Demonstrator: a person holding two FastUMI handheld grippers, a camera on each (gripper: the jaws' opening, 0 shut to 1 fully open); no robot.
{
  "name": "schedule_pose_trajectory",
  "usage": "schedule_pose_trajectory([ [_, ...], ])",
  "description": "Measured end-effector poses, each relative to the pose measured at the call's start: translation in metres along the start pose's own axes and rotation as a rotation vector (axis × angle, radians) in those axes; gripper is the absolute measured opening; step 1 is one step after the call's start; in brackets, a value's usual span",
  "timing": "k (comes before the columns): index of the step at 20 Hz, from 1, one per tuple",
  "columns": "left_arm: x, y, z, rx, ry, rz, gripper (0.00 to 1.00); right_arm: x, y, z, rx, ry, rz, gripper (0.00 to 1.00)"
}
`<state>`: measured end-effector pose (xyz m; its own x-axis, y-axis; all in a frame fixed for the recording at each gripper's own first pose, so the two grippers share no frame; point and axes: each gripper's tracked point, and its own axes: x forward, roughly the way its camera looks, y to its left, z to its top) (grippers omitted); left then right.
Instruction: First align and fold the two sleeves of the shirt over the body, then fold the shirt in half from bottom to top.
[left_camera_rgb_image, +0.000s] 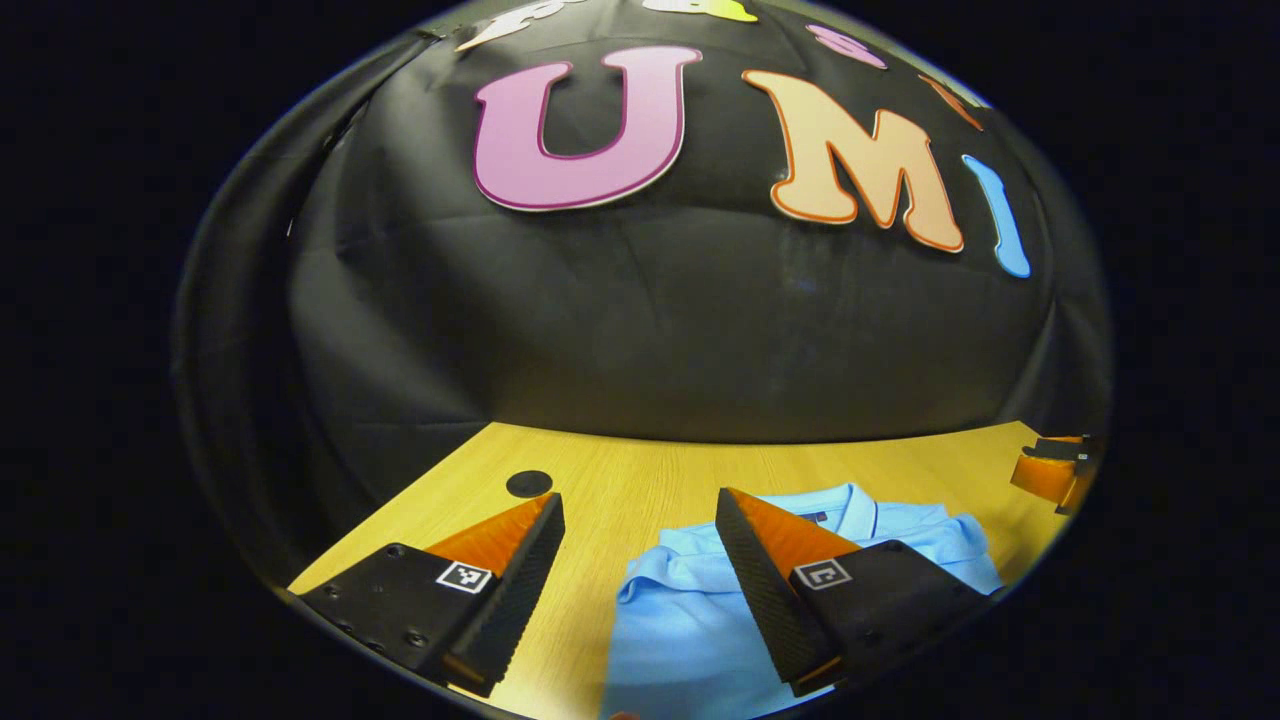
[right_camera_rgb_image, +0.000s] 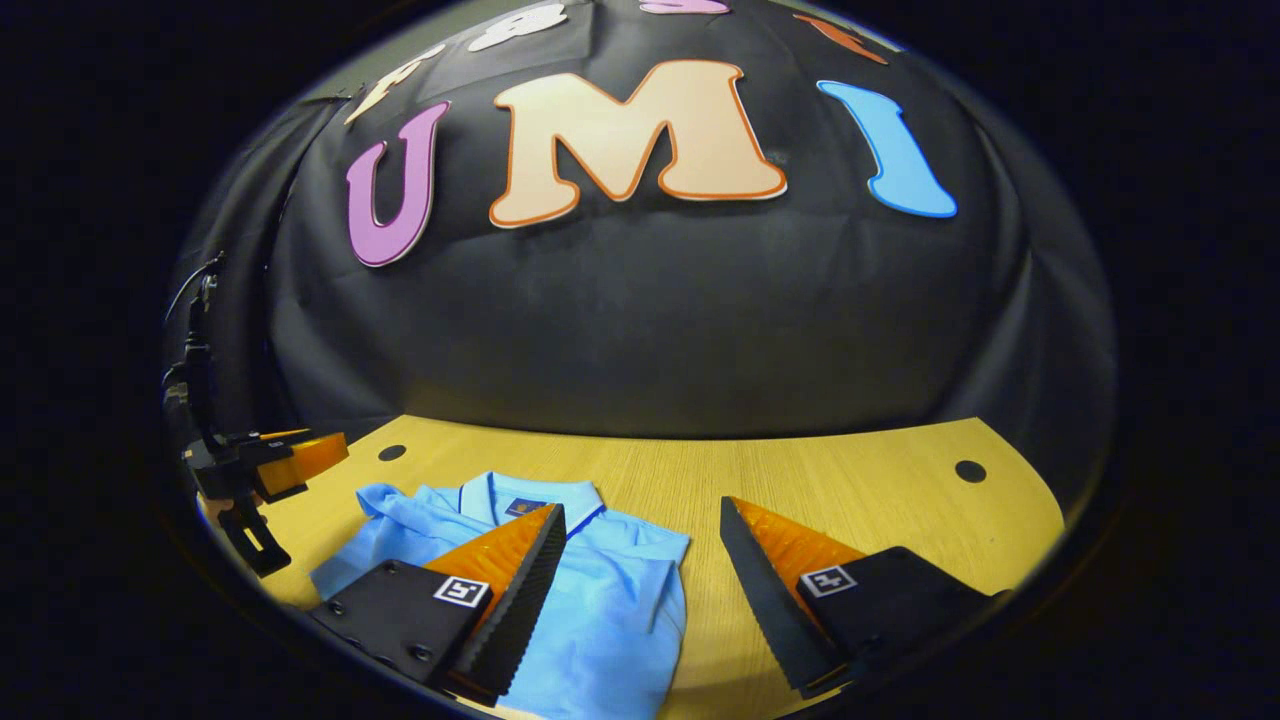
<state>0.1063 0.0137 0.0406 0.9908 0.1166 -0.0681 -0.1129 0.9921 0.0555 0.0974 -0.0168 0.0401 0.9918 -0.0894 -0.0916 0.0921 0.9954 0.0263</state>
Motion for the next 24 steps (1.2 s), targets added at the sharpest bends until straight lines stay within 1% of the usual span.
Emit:
schedule_pose_trajectory([
  [5, -0.058, 0.005, 0.0, 0.042, -0.058, -0.004, 0.93, -0.062, 0.013, 0.003, -0.034, -0.091, 0.033, 0.97],
  [6, -0.069, 0.005, -0.002, 0.043, -0.061, -0.006, 0.93, -0.071, 0.015, 0.01, -0.042, -0.104, 0.039, 0.97],
  [8, -0.089, 0.003, -0.002, 0.035, -0.082, -0.017, 0.93, -0.09, 0.023, 0.007, -0.034, -0.121, 0.062, 0.97],
  [11, -0.11, -0.002, -0.008, 0.0, -0.112, -0.056, 0.93, -0.114, 0.025, -0.008, -0.033, -0.131, 0.091, 0.97],
  [16, -0.118, -0.005, -0.029, -0.004, -0.111, -0.062, 0.93, -0.13, 0.007, -0.032, -0.026, -0.152, 0.061, 0.97],
  [20, -0.125, -0.017, -0.031, -0.036, -0.131, -0.101, 0.95, -0.132, -0.002, -0.045, 0.002, -0.158, 0.057, 0.97],
  [23, -0.13, -0.011, -0.032, -0.003, -0.152, -0.08, 0.94, -0.131, -0.006, -0.058, -0.011, -0.138, 0.05, 0.97],
  [24, -0.134, -0.014, -0.03, -0.016, -0.165, -0.085, 0.94, -0.132, -0.008, -0.06, -0.023, -0.136, 0.045, 0.97],
])
